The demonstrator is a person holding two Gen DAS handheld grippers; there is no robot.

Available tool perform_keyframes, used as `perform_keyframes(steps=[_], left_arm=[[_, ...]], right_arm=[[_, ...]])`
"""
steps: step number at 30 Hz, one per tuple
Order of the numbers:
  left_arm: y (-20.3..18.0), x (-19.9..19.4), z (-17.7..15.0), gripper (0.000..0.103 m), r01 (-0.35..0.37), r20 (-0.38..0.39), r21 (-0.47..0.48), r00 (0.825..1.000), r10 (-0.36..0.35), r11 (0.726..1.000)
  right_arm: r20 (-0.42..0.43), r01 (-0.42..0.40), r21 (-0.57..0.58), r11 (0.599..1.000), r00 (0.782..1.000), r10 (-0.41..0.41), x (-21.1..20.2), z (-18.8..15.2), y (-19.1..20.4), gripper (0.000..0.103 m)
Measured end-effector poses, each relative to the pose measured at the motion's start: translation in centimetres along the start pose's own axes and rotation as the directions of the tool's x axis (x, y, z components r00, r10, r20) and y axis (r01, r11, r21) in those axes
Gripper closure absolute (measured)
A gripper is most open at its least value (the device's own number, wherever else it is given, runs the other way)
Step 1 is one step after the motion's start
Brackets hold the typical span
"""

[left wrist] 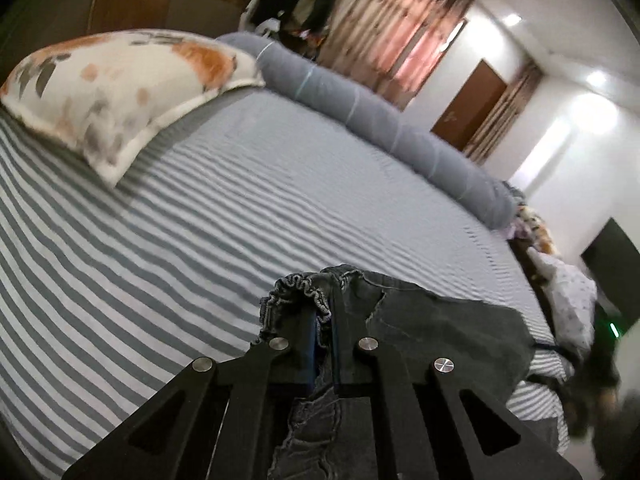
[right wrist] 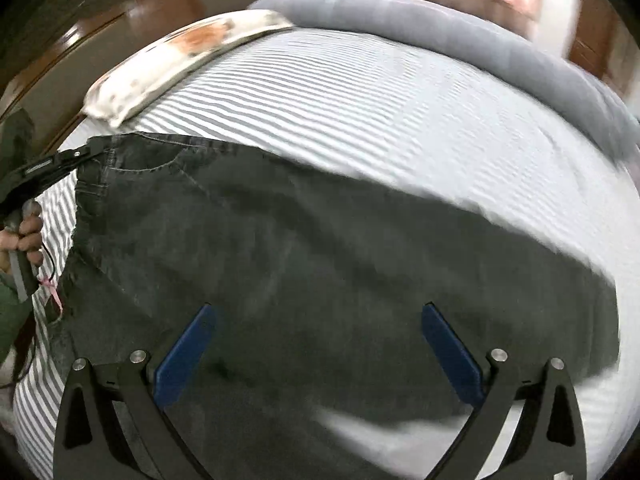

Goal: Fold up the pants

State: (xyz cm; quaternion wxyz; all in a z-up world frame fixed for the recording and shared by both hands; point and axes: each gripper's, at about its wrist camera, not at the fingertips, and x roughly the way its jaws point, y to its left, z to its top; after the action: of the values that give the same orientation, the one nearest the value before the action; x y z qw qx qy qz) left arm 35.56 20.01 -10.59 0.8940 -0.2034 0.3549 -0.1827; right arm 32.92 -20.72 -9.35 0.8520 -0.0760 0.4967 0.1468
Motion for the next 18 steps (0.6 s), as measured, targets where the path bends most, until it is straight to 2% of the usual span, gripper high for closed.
perform_keyframes(steps=[4,9,14,16,18], left_arm=[[-0.2,-1.5,-0.2,0.098,0.059,0.028,-0.013,0.998,-0.058,0.998],[-0.6,-3.3,-0.4,0.098,0.099,0.063,-0.002,0.993,-0.099,0.995],[-1.2,-4.6,-0.6,0.098,0.124,0.090,0.017,0.988,-0.125,0.992],[-1.2,-4.9,-0.7,0.098,0.129,0.090,0.017,0.987,-0.130,0.991],[-1.2,-5.1,-0.8,0.098,0.133,0.089,0.020,0.987,-0.134,0.991]], right_arm=[[-0.036,-0.079,-0.149,0.986,0.997,0.074,2.7,6.6,0.0,0.003],[-0.131,-0.131,-0.303,0.944,0.987,0.095,6.4,11.5,0.9,0.010],[-0.305,-0.247,-0.414,0.876,0.944,0.122,10.8,13.5,2.0,0.017],[-0.393,-0.295,-0.416,0.860,0.911,0.122,12.7,13.7,1.7,0.023],[-0.438,-0.319,-0.411,0.854,0.891,0.121,13.8,13.9,1.0,0.034]])
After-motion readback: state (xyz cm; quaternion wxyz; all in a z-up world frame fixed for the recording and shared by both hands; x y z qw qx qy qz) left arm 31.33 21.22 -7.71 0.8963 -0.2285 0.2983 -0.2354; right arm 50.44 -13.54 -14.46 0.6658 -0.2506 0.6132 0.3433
